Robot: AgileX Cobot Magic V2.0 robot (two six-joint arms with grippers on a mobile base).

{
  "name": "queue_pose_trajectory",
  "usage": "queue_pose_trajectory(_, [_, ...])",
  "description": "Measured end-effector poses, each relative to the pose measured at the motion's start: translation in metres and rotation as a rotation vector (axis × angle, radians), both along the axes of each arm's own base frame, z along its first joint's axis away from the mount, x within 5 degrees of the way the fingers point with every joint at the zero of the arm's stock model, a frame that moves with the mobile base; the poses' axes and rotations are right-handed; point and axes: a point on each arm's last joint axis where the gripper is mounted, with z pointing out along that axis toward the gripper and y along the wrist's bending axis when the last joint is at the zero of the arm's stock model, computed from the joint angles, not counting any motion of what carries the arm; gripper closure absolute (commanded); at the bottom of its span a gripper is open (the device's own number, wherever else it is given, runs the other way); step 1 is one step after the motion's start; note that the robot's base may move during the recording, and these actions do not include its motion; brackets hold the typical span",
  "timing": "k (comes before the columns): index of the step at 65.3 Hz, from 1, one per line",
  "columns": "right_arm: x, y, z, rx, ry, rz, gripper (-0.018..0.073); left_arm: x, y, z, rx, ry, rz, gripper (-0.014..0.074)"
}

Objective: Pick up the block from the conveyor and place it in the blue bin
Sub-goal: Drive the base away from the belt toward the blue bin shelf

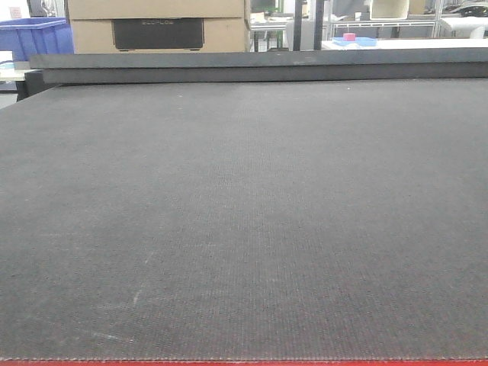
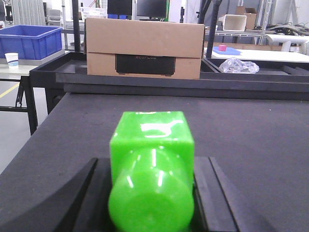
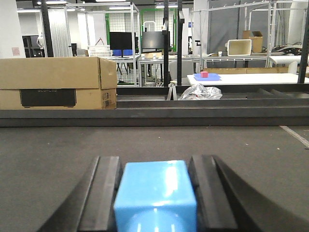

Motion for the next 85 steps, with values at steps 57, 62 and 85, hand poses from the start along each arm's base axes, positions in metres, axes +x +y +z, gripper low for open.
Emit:
queue_pose_trajectory(57, [0.0000, 0.0000, -0.0002, 0.000, 0.002, 0.000, 0.0720, -0.0013, 0.0002, -0.0001, 0.000, 0.000, 0.001, 0.0707])
queue_pose_trajectory(62, [0.0000, 0.0000, -0.0002, 0.000, 0.002, 0.000, 0.0720, -0.0012, 0.0001, -0.0002, 0.000, 0.001, 0.001, 0.0707])
queue_pose_trajectory(85, [0.0000, 0.0000, -0.0002, 0.000, 0.002, 0.000, 0.0720, -0.0012, 0.0001, -0.0002, 0.000, 0.001, 0.001, 0.0707])
